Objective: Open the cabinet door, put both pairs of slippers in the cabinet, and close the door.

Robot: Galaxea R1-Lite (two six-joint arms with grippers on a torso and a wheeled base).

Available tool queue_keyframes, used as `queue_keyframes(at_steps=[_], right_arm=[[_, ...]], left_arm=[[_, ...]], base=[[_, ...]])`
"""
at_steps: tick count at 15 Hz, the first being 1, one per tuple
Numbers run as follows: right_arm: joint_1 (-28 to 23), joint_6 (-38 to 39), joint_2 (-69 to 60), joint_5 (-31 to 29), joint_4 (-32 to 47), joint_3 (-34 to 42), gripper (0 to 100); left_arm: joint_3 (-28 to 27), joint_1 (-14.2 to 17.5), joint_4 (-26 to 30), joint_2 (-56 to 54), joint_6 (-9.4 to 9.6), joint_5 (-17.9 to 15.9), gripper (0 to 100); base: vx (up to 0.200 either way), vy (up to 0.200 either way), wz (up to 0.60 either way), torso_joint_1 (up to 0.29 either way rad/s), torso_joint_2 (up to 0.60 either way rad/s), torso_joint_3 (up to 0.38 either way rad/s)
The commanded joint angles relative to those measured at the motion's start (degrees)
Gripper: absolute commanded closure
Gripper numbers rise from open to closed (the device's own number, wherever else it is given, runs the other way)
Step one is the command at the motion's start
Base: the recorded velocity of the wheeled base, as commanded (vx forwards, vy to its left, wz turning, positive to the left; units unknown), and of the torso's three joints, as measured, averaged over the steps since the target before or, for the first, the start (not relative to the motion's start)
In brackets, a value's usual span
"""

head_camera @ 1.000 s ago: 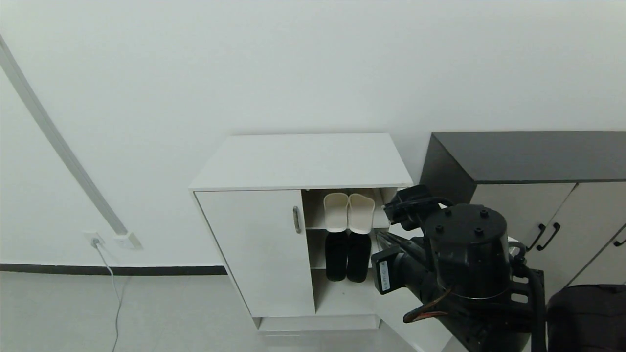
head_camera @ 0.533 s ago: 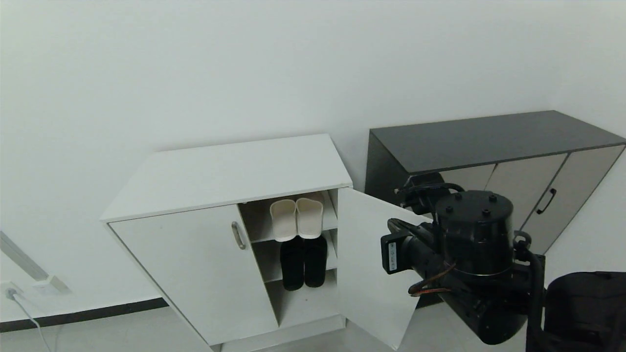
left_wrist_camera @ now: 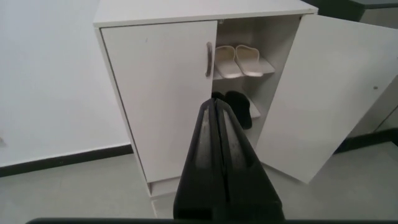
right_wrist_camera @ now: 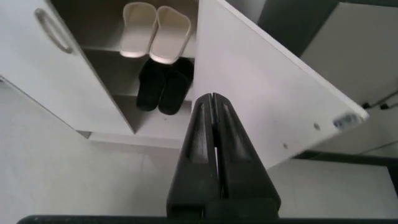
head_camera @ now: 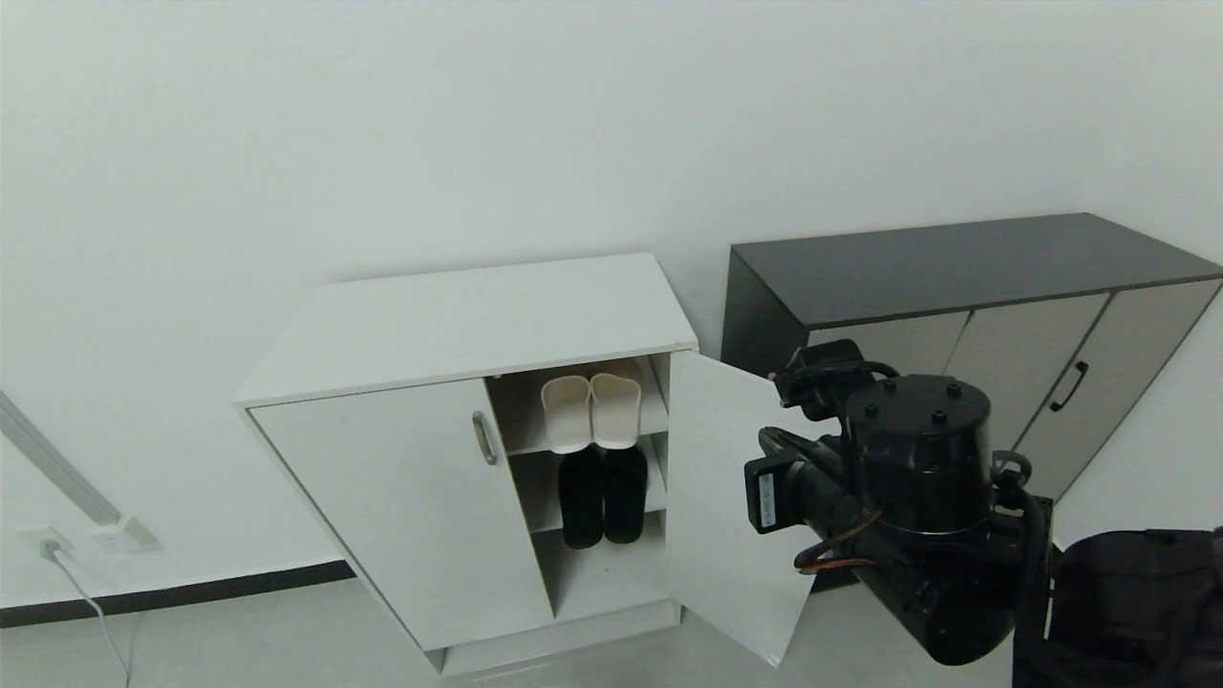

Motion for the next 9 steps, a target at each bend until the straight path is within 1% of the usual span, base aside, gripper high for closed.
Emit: queue_keyframes(at_steps=[1,2,4,6,7,9], right_arm=[[-0.5,0.0,0.0,0.0,0.0,0.0,100],[-1.3,-0.2,0.1,0.0,0.0,0.0,100],[-4.1,-0.3,0.8,0.2,0.0,-1.0,100],[-8.4,-0.4,1.9,3.0,0.1,-3.9,100],[-10.4,-0.4,2.6,4.7,0.5,-6.0,100],[-15.1,-0.7,6.6,5.5,2.0,-12.7,100]], left_arm=[[0.0,0.0,0.0,0.0,-0.04,0.0,100],[0.0,0.0,0.0,0.0,-0.04,0.1,100],[0.0,0.0,0.0,0.0,0.05,0.0,100],[0.0,0.0,0.0,0.0,0.05,0.0,100],[0.0,0.0,0.0,0.0,0.05,0.0,100],[0.0,0.0,0.0,0.0,0.05,0.0,100]], base=[[-0.200,0.000,0.00,-0.012,0.00,0.007],[-0.200,0.000,0.00,-0.002,0.00,0.002],[0.000,0.000,0.00,0.000,0.00,0.000],[0.000,0.000,0.00,0.000,0.00,0.000],[0.000,0.000,0.00,0.000,0.00,0.000],[0.000,0.000,0.00,0.000,0.00,0.000]])
